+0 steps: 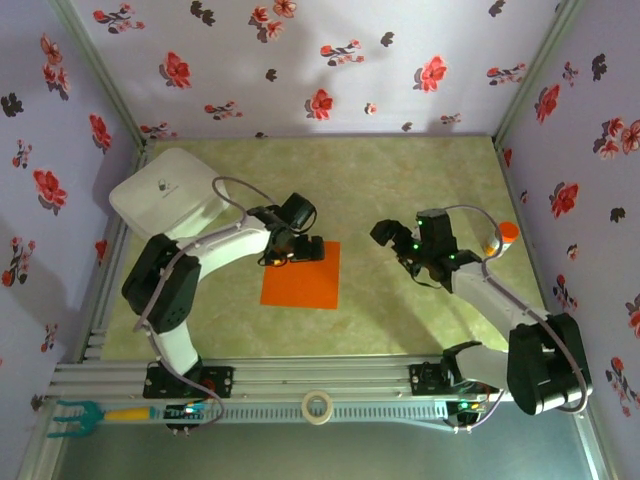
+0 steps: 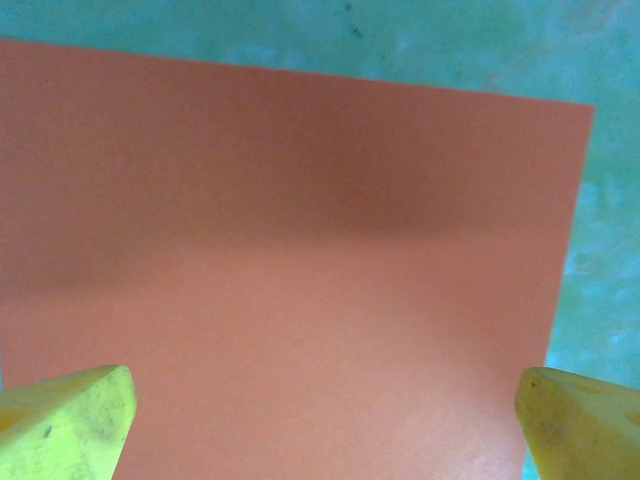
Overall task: Fold a paper plane with a square sheet of paper (pick it up from the middle)
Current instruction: Move the square sheet of paper to the center of the table.
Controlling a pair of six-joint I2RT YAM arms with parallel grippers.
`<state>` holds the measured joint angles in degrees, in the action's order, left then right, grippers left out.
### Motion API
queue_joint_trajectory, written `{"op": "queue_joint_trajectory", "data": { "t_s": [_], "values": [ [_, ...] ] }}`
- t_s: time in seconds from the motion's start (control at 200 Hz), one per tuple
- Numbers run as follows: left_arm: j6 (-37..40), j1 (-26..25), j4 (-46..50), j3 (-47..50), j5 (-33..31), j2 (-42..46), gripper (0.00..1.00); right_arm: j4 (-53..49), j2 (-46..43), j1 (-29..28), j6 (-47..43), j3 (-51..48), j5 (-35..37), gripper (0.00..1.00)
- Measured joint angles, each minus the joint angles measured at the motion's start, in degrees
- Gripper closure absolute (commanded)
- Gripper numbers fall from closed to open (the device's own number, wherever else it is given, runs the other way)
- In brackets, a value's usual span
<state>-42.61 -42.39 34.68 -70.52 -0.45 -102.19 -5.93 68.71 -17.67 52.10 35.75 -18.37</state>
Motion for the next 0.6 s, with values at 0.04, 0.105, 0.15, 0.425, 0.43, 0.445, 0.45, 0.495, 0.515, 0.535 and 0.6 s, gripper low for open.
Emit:
{"op": "queue_joint_trajectory", "data": {
  "t_s": [0.04, 0.105, 0.15, 0.425, 0.43, 0.445, 0.45, 0.495, 0.515, 0.535, 0.6],
  "values": [
    [-0.02, -0.02, 0.55, -0.42, 0.02, -0.72, 0.05, -0.15, 0.2, 0.0, -0.22, 0.15, -0.11, 0.01],
    [-0.02, -0.22, 1.46, -1.14, 0.02, -1.62, 0.07, -0.33, 0.28, 0.0, -0.28, 0.17, -0.09, 0.01],
    [-0.04, -0.37, 2.08, -1.73, 0.02, -2.1, 0.09, -0.39, 0.31, 0.0, -0.37, 0.17, -0.07, 0.01],
    [1.03, -0.9, 7.04, -6.69, -0.02, -6.21, 0.08, -0.39, 0.31, 0.0, -0.57, 0.17, -0.11, 0.01],
    [1.03, -0.9, 7.26, -6.78, -0.02, -6.29, 0.08, -0.39, 0.31, 0.0, -0.57, 0.17, -0.11, 0.01],
    [1.07, -0.9, 7.52, -6.95, -0.02, -6.45, 0.08, -0.37, 0.31, 0.0, -0.59, 0.17, -0.11, 0.01],
    [1.09, -0.9, 7.58, -6.99, -0.02, -6.49, 0.08, -0.37, 0.31, 0.0, -0.59, 0.17, -0.11, 0.01],
    [1.25, -0.92, 8.35, -7.45, 0.0, -6.91, 0.08, -0.37, 0.31, 0.0, -0.61, 0.17, -0.11, 0.01],
    [1.29, -0.94, 8.72, -7.72, -0.02, -7.1, 0.08, -0.39, 0.31, 0.0, -0.63, 0.17, -0.11, 0.01],
    [1.4, -0.96, 9.14, -8.02, -0.02, -7.37, 0.08, -0.39, 0.31, 0.0, -0.63, 0.17, -0.11, 0.01],
    [1.7, -1.11, 10.32, -9.18, -0.04, -8.26, 0.07, -0.37, 0.31, 0.0, -0.63, 0.17, -0.11, 0.01]
  ]
}}
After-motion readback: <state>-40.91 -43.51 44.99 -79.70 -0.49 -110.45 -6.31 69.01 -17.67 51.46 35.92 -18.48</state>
